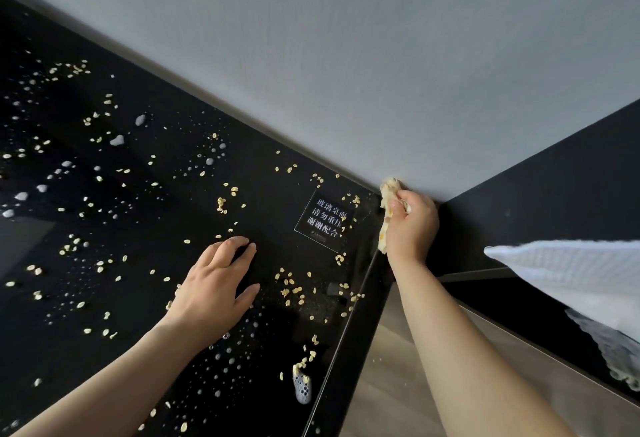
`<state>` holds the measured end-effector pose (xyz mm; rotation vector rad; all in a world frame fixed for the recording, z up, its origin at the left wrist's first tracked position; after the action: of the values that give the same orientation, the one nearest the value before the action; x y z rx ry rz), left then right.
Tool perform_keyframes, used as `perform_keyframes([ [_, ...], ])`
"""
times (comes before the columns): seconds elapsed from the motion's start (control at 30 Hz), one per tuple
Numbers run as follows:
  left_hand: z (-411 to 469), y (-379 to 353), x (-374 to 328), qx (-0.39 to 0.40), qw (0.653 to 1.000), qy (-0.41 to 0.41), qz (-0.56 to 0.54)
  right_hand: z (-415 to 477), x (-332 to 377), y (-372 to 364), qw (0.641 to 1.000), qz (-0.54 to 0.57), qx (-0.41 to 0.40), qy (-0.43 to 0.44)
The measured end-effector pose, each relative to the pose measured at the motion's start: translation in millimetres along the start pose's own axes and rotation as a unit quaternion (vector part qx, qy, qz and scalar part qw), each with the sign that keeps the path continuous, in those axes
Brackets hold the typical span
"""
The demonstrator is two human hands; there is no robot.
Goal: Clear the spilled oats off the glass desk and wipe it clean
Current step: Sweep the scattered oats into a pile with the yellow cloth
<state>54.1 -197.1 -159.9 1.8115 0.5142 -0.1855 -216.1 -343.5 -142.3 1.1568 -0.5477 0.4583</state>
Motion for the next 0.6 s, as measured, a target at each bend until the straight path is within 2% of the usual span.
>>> perform_keyframes([
  [0.17, -1, 0, 3, -0.011, 1.0, -0.007, -0.001, -7, -2, -24, 1.0, 0.015, 0.017, 0.009],
  [0.23, -1, -1, 4, -0.016, 1.0, -0.012, 0.008, -28, 10, -32, 0.998, 0.032, 0.04, 0.039],
  [0.37, -3, -2, 1, -0.026, 0.999, -0.016, 0.021, -83, 25, -22, 0.995, 0.067, 0.057, 0.037],
  [0.5, -3, 0, 0, -0.018, 0.999, -0.015, 0.027, -116, 30, -2, 0.985, 0.102, 0.129, 0.051],
  [0.6, -3, -1, 0, -0.017, 0.999, -0.018, 0.038, -95, 32, 13, 0.988, 0.119, 0.089, 0.036],
])
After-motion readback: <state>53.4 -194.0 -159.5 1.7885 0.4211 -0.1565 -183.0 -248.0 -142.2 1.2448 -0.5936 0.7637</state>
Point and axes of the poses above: each hand's wrist, its own z-axis towards the middle knuckle, its own y-axis out of the back of the hand, x = y × z, the point moved 4 cm from there along z, towards the middle knuckle, and after that the axes turned 11 degrees about y, right-handed, at the moved point
